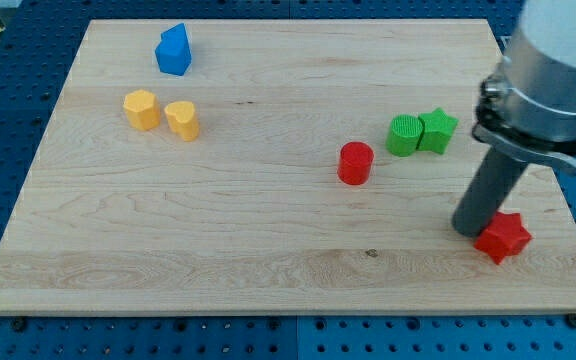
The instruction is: Place the red blocks to the bottom right corner
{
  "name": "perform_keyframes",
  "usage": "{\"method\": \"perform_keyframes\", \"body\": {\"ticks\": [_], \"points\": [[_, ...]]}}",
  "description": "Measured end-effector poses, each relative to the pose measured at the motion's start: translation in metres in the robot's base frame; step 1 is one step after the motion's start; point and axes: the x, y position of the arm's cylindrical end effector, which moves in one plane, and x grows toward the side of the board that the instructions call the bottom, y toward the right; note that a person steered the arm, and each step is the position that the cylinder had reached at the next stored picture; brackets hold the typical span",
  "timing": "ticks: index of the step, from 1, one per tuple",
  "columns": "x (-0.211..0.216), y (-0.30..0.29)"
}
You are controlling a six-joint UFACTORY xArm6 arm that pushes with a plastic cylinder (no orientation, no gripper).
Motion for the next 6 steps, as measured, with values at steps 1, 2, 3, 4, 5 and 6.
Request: {"method": "perform_keyframes", "body": {"ticks": [1, 2, 3, 4, 5, 6], "points": [[0.001, 0.028], [0.004, 0.038], [-0.001, 0.021], [-0.007, -0.03], [-0.016, -0.095], [-0.044, -0.168]]}}
